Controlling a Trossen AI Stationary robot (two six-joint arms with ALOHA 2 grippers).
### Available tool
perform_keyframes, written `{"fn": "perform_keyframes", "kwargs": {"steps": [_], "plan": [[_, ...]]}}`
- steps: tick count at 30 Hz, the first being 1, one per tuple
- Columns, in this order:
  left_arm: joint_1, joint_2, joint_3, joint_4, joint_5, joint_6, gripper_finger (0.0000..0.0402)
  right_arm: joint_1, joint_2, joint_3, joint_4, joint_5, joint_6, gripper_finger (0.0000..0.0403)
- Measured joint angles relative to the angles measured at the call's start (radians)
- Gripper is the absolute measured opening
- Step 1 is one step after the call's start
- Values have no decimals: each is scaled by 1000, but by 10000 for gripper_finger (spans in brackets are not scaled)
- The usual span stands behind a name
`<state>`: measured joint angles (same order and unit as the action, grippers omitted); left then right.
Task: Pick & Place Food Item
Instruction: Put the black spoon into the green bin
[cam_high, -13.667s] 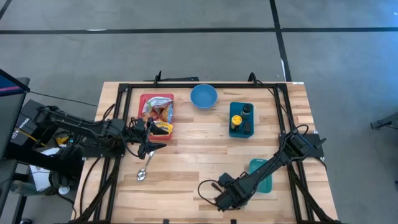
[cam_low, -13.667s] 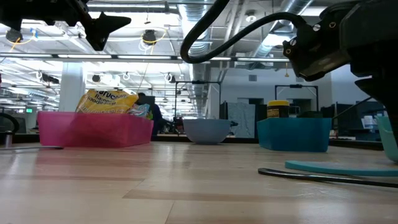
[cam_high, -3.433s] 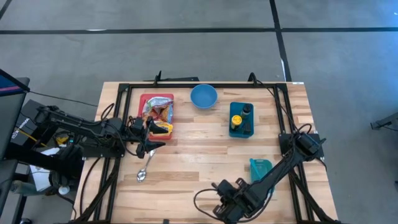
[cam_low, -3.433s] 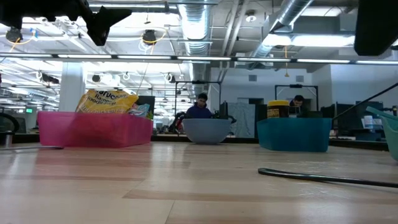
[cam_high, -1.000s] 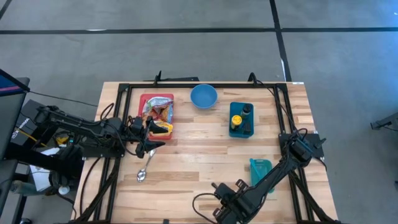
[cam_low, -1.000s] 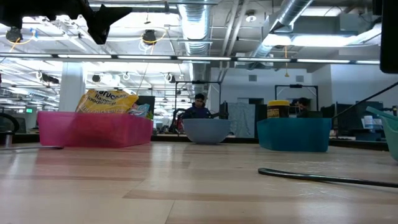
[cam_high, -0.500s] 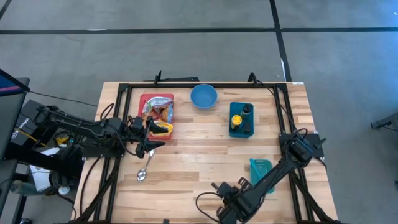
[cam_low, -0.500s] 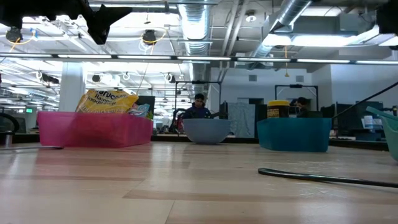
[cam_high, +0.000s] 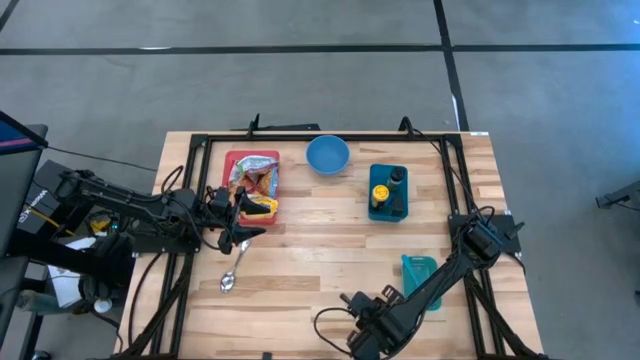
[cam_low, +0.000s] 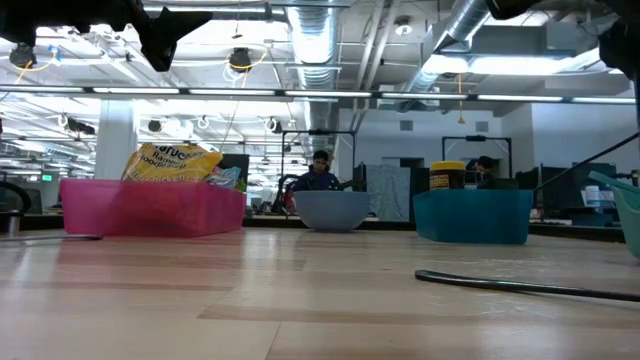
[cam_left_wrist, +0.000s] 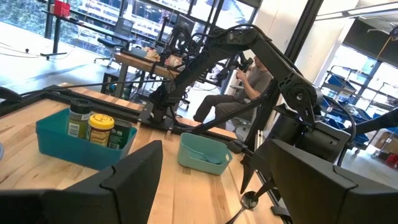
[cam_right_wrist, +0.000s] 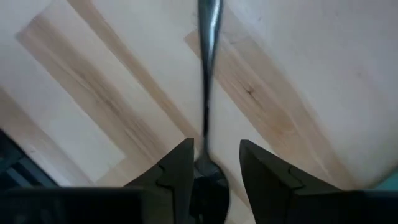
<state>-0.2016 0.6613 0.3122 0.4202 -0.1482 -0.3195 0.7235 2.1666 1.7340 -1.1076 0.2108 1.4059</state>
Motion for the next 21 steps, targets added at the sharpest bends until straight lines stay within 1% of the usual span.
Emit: {"fn": "perform_keyframes", "kwargs": {"steps": [4,9,15,18,21], "plan": [[0,0,0,0,0,0,286,0,0,0,3,22,2,121],[0,0,0,0,0,0,286,0,2,0,2,23,9,117],[0,0,0,0,0,0,286,-1,61,-1,17,5,-21,116],[0,0,0,0,0,0,286,0,66,-2,8,4,-18,116],[0,0,0,0,0,0,286,-1,64,0,37,15,-18,116]]}}
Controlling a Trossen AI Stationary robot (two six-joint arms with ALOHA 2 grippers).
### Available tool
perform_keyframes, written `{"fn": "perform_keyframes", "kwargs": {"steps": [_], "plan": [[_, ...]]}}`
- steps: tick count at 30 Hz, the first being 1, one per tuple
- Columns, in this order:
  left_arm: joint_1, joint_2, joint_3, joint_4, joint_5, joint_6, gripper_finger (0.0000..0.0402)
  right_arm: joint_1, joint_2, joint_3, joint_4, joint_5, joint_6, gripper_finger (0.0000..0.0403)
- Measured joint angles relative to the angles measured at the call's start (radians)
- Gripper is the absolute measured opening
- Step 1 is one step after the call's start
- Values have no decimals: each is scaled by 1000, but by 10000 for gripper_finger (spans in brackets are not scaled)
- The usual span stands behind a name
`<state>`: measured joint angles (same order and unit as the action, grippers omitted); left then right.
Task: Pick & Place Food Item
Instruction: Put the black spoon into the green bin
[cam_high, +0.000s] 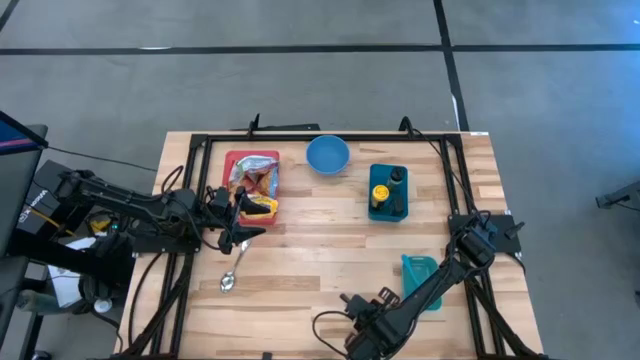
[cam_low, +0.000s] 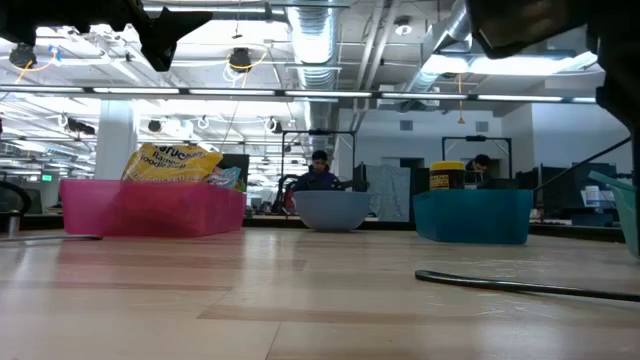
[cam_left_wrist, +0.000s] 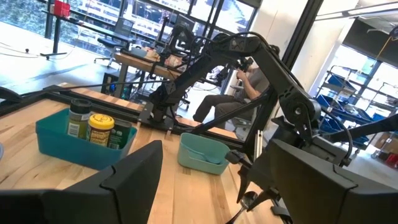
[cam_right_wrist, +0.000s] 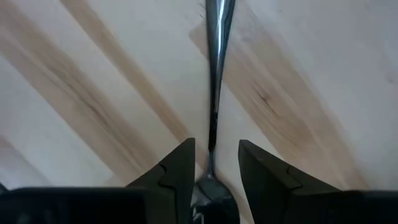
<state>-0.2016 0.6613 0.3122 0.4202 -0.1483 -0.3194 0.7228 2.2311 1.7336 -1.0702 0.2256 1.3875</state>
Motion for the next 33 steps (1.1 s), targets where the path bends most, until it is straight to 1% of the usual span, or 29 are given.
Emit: {"fn": "perform_keyframes", "kwargs": {"steps": [16,28,33], "plan": [[0,0,0,0,0,0,286,0,15,0,12,3,0,115],[0,0,1,0,0,0,286,0,15,0,33,8,-7,97],[0,0,1,0,0,0,286,0,15,-33,46,8,2,97]]}}
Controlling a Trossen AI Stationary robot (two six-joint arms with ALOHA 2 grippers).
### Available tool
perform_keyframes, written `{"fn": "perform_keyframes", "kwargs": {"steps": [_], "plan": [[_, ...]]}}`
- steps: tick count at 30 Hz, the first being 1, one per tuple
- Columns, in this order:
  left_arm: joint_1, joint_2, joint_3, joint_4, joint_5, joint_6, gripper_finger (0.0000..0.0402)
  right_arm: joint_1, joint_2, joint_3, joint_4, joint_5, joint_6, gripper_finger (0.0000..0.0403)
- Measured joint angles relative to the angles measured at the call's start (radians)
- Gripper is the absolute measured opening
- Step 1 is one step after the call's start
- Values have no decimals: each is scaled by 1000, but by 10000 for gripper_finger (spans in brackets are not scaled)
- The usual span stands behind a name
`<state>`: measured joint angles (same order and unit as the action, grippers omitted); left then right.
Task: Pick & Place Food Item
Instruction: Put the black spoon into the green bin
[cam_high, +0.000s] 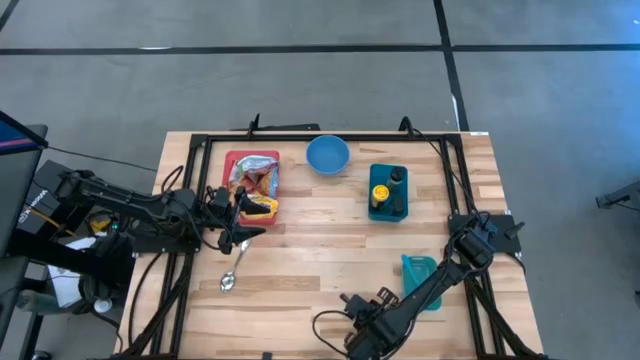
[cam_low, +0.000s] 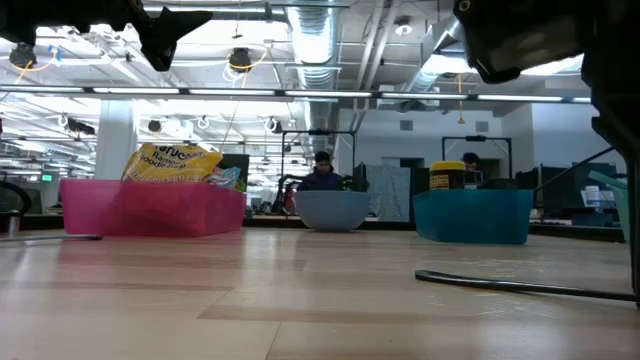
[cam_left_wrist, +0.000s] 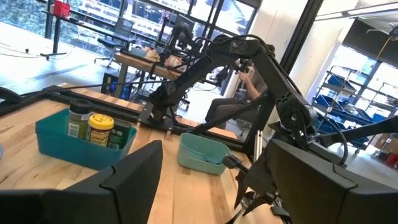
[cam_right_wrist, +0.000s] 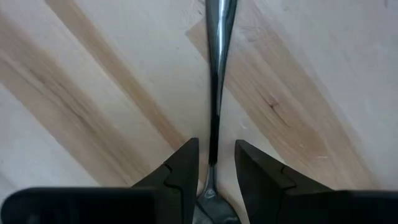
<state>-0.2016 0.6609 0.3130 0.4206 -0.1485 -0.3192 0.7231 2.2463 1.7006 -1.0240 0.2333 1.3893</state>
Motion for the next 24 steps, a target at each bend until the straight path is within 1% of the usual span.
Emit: {"fn": "perform_keyframes", "kwargs": {"steps": [4,11,24], "plan": [[0,0,0,0,0,0,286,1,-7,-32,30,-5,1,97],[0,0,0,0,0,0,286,3,-7,-36,43,-5,-10,90],[0,0,0,0,0,0,286,3,-4,-38,57,-14,-12,7]]}}
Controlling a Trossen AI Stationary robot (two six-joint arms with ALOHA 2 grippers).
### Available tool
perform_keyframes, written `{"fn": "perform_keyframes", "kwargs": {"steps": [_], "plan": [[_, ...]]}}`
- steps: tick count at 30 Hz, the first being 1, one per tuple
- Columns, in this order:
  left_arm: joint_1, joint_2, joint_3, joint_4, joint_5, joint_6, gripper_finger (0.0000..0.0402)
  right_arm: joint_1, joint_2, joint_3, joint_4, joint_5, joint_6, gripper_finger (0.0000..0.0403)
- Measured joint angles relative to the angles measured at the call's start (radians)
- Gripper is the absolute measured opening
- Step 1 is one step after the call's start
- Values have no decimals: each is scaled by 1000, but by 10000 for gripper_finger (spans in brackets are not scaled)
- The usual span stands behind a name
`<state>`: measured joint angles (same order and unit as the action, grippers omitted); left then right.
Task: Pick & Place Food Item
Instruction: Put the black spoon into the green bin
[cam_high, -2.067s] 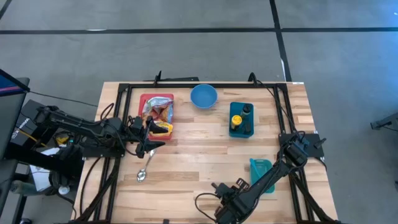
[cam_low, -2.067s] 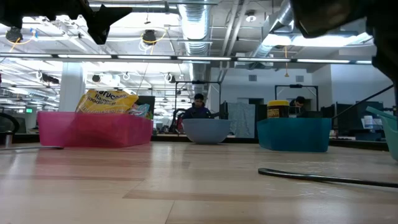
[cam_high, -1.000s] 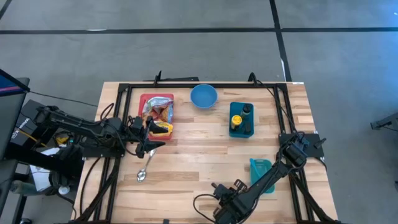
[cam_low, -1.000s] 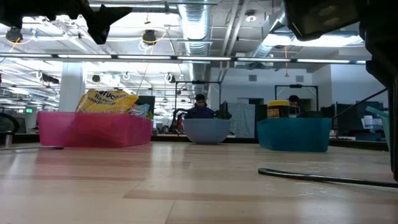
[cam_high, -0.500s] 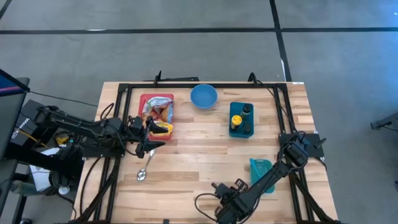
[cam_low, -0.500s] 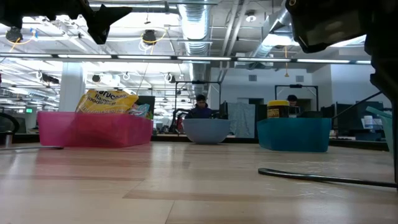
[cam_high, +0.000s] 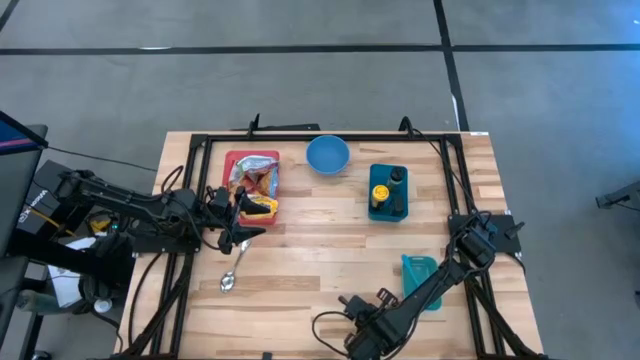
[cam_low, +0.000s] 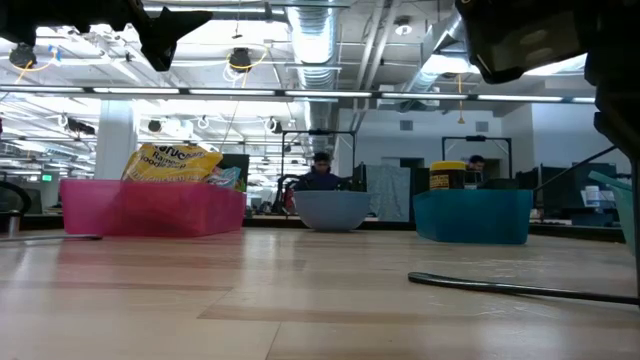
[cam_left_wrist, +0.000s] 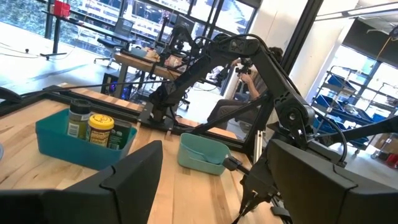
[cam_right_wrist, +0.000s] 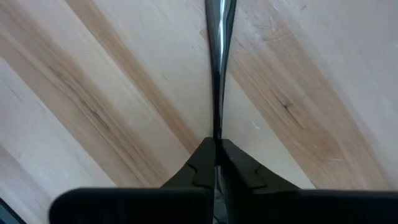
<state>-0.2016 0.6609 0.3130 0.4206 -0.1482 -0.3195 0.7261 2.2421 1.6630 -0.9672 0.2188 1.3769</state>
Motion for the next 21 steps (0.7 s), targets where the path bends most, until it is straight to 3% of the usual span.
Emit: {"fn": "perform_keyframes", "kwargs": {"steps": [21], "plan": [[0,0,0,0,0,0,286,0,1,-2,2,16,-5,3]]}}
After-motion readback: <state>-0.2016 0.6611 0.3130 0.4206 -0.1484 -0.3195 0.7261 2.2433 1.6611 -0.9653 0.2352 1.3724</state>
